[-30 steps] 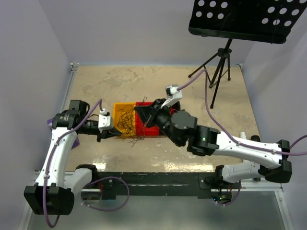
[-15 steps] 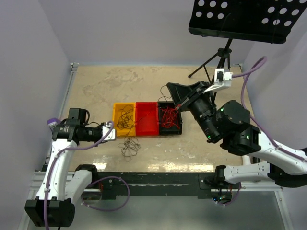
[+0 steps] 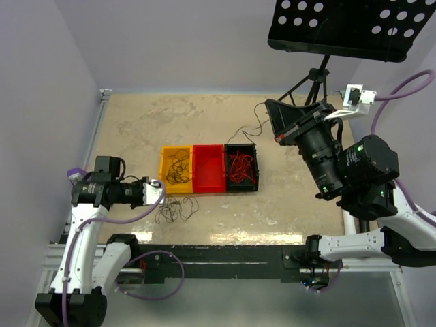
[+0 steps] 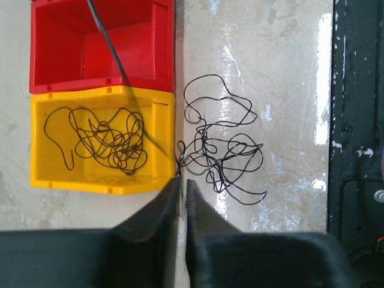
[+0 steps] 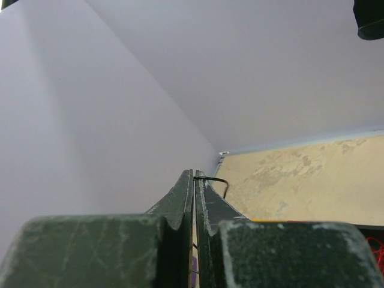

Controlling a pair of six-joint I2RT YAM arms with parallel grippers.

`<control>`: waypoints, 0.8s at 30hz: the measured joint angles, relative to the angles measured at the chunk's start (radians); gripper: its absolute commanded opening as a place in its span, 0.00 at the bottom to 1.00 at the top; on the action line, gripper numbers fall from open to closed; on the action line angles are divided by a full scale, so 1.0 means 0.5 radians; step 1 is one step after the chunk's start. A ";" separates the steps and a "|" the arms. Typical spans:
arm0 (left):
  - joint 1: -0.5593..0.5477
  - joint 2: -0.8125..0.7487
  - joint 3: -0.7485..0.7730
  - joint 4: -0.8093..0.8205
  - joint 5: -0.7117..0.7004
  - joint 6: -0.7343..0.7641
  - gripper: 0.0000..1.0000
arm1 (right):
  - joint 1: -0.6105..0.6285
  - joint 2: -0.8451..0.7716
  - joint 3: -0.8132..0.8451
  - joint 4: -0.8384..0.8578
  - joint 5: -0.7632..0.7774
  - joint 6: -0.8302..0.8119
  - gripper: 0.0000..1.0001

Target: Untangle the cables

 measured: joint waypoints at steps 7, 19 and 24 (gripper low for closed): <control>0.001 0.009 0.169 0.030 0.081 -0.227 0.80 | -0.001 0.050 0.067 0.003 -0.015 -0.037 0.00; 0.001 0.011 0.302 0.073 0.304 -0.421 0.80 | -0.002 0.360 0.067 0.008 -0.141 -0.030 0.00; 0.001 -0.017 0.282 0.079 0.309 -0.423 0.78 | -0.032 0.448 0.054 0.020 -0.245 0.002 0.00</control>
